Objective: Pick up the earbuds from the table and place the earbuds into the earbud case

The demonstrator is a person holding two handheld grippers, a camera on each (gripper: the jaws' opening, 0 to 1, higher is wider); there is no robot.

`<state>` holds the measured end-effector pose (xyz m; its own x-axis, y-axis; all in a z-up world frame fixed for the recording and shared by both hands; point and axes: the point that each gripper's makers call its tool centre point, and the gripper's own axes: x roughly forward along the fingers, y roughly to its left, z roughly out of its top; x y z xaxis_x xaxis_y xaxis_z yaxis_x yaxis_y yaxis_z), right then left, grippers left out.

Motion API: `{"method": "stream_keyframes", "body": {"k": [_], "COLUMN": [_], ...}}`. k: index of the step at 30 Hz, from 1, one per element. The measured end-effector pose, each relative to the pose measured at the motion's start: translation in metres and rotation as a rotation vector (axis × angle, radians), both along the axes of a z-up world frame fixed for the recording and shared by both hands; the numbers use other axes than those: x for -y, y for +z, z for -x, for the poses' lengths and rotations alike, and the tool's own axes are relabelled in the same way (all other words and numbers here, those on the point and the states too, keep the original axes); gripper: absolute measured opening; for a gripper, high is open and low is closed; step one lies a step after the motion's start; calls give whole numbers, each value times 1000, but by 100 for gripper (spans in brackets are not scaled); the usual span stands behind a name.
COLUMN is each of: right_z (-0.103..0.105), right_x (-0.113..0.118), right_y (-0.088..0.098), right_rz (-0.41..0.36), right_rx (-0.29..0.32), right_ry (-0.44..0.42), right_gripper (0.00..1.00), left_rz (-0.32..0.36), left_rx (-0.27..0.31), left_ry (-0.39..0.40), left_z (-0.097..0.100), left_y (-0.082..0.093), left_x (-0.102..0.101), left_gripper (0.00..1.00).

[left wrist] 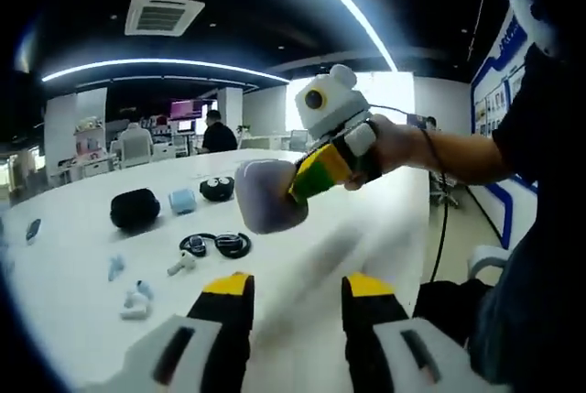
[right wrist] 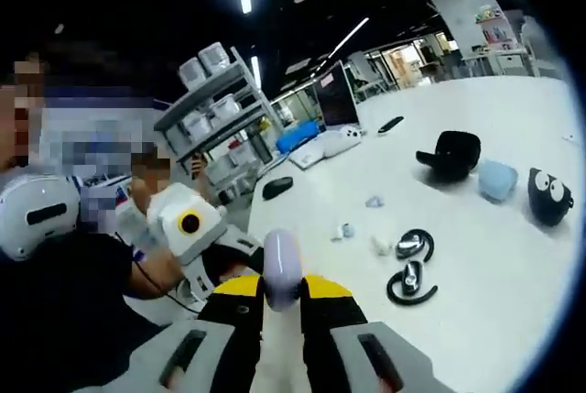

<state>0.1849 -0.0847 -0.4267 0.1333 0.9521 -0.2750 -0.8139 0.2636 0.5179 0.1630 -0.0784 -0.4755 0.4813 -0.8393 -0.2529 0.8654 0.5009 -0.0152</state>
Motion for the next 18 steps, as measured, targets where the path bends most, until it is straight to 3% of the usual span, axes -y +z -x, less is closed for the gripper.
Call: {"method": "stream_keyframes", "body": {"k": [8,18], "right_z": [-49,-135], "right_x": [-59,-113], "right_y": [26,15], "right_rz": [17,78], "right_rx": [-34,-182], "right_ry": [-1,-22], "right_gripper": [15,15], "left_rz": [42,86], "left_rx": [-2,-23], "left_ry": [164,274], "left_z": [2,11], "left_y": [3,-3], "left_x": [-67,-124], "left_gripper": [55,56]}}
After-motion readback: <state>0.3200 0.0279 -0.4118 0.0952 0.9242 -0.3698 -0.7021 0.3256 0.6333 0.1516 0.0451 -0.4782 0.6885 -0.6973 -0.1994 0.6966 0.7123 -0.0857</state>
